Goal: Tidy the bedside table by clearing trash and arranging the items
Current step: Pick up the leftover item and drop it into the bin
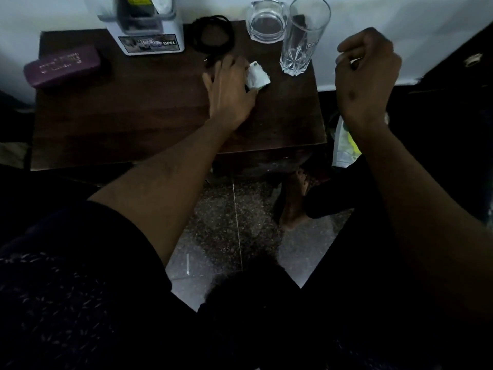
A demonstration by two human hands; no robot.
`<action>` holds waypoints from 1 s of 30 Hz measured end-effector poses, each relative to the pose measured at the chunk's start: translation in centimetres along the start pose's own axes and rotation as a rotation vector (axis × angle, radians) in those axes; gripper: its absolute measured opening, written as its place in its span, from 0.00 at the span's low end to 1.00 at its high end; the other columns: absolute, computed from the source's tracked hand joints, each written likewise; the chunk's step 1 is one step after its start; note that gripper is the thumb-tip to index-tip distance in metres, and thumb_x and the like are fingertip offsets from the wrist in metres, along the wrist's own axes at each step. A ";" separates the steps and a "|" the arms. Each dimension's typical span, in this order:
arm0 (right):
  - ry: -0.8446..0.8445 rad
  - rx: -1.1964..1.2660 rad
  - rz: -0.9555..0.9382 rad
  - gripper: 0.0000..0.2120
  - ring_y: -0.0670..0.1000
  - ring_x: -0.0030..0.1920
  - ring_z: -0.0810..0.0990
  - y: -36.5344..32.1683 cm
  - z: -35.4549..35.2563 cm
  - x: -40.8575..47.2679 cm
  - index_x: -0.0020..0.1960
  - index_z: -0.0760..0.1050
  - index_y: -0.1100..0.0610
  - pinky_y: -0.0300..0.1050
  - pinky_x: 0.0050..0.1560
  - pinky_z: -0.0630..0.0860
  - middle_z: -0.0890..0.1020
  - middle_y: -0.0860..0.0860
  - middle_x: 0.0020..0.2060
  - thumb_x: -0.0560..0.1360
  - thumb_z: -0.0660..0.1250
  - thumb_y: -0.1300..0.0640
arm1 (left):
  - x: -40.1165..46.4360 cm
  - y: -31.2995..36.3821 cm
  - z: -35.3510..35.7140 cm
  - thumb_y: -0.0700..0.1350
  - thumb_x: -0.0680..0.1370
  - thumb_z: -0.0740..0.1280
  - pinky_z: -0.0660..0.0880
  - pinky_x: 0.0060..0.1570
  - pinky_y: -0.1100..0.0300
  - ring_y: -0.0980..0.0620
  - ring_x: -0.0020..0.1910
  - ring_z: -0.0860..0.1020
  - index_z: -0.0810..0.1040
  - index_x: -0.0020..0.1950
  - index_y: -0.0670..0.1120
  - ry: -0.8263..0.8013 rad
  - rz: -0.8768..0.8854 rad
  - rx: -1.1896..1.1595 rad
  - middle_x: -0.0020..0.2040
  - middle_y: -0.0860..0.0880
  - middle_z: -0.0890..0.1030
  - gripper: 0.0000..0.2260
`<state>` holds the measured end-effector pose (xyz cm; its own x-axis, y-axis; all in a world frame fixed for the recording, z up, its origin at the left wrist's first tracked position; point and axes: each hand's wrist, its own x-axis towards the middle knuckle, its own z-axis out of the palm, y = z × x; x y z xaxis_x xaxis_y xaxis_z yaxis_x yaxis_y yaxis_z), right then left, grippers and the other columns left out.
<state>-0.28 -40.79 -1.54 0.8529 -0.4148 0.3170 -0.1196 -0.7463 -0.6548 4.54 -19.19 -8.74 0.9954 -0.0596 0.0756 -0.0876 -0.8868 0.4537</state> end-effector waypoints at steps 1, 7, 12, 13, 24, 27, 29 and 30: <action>-0.007 -0.010 0.006 0.09 0.46 0.44 0.84 -0.1 0.0 0.0 0.52 0.83 0.55 0.47 0.47 0.81 0.86 0.47 0.45 0.76 0.65 0.59 | -0.1 0.0 -0.1 0.49 0.76 0.73 0.63 0.69 0.44 0.44 0.71 0.73 0.77 0.68 0.48 0.013 -0.005 -0.033 0.68 0.47 0.76 0.20; -0.299 -0.090 0.024 0.10 0.53 0.49 0.87 0.2 0.2 -0.7 0.48 0.85 0.54 0.50 0.54 0.83 0.88 0.52 0.45 0.73 0.65 0.56 | -1.4 -0.2 -0.4 0.45 0.70 0.77 0.77 0.59 0.49 0.51 0.55 0.79 0.81 0.59 0.43 0.087 -0.028 -0.399 0.57 0.46 0.82 0.19; -0.616 0.297 0.175 0.17 0.55 0.47 0.89 0.5 1.6 -1.8 0.59 0.81 0.60 0.55 0.46 0.88 0.87 0.58 0.50 0.79 0.73 0.48 | -3.6 3.0 0.3 0.47 0.69 0.80 0.80 0.52 0.59 0.52 0.51 0.84 0.82 0.58 0.43 0.147 -0.007 -0.601 0.52 0.49 0.86 0.20; -0.627 0.309 0.166 0.20 0.54 0.48 0.89 0.3 1.7 -2.0 0.61 0.80 0.58 0.53 0.45 0.88 0.87 0.56 0.51 0.78 0.73 0.44 | -3.9 4.1 0.5 0.45 0.70 0.79 0.79 0.51 0.62 0.52 0.50 0.84 0.82 0.58 0.42 0.147 0.017 -0.640 0.51 0.49 0.86 0.19; -0.254 -0.234 0.173 0.09 0.63 0.51 0.85 8.5 -3.1 0.3 0.45 0.80 0.58 0.50 0.45 0.74 0.86 0.62 0.45 0.74 0.74 0.53 | -4.0 15.3 6.2 0.35 0.69 0.70 0.81 0.54 0.48 0.37 0.58 0.84 0.80 0.64 0.37 -0.227 0.267 -0.564 0.56 0.38 0.85 0.23; -0.152 -0.364 0.318 0.09 0.66 0.54 0.84 12.1 -4.7 1.0 0.47 0.81 0.61 0.54 0.51 0.79 0.86 0.62 0.47 0.75 0.73 0.55 | -4.3 17.9 7.8 0.33 0.73 0.70 0.75 0.69 0.49 0.37 0.73 0.75 0.69 0.80 0.38 -0.435 0.219 -0.457 0.74 0.36 0.77 0.35; -0.205 -0.414 0.386 0.07 0.67 0.56 0.84 14.3 -4.5 0.9 0.49 0.81 0.62 0.55 0.53 0.79 0.86 0.64 0.50 0.77 0.71 0.57 | -5.1 19.3 8.7 0.33 0.75 0.69 0.72 0.73 0.47 0.37 0.77 0.72 0.62 0.84 0.39 -0.618 0.268 -0.380 0.80 0.37 0.70 0.37; -0.267 -0.423 0.419 0.10 0.68 0.59 0.83 15.3 -4.1 0.8 0.54 0.80 0.63 0.55 0.56 0.79 0.85 0.65 0.53 0.78 0.71 0.57 | -5.4 19.8 9.1 0.33 0.76 0.68 0.73 0.72 0.44 0.36 0.77 0.72 0.60 0.85 0.40 -0.700 0.308 -0.332 0.81 0.37 0.68 0.37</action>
<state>-3.54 -54.67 -8.52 0.7809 -0.6122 -0.1240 -0.6128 -0.7125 -0.3418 -2.21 -40.57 -8.25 0.7101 -0.6460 -0.2802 -0.2585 -0.6093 0.7497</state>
